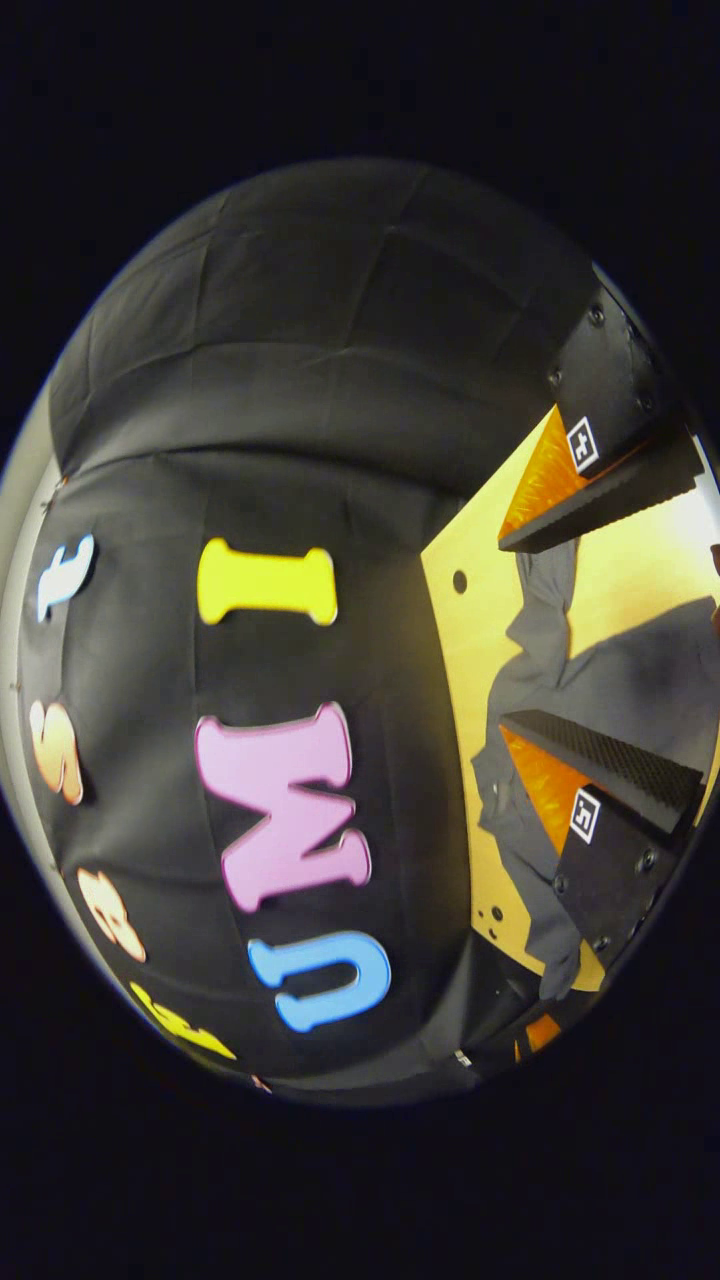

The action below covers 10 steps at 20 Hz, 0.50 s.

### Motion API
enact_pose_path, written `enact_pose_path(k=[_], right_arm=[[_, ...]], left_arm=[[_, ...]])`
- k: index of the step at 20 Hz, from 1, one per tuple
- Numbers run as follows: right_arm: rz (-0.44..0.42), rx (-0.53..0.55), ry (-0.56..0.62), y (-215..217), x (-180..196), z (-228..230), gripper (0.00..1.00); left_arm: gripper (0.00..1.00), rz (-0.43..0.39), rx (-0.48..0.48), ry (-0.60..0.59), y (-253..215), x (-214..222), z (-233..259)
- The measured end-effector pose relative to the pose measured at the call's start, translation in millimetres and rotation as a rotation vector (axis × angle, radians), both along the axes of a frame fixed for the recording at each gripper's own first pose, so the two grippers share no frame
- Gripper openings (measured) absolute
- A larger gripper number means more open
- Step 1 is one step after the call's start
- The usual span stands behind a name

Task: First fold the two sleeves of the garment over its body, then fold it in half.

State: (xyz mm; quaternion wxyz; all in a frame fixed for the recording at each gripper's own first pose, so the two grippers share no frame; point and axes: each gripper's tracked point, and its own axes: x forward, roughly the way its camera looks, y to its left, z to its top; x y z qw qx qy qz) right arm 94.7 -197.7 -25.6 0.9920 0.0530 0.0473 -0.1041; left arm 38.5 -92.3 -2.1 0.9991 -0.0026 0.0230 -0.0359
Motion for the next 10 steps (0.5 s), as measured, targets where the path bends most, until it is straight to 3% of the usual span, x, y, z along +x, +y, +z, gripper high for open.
enact_pose_path(k=[4, 10], right_arm=[[-0.026, -0.013, 0.074, -73.5, 51.4, -47.7, 0.98], [-0.043, -0.004, 0.198, -149.5, 117.1, -129.5, 0.99]], left_arm=[[0.73, 0.037, 0.006, 0.032, -31.2, 15.5, -0.7], [0.73, 0.124, -0.021, 0.091, -50.4, 30.8, -6.1]])
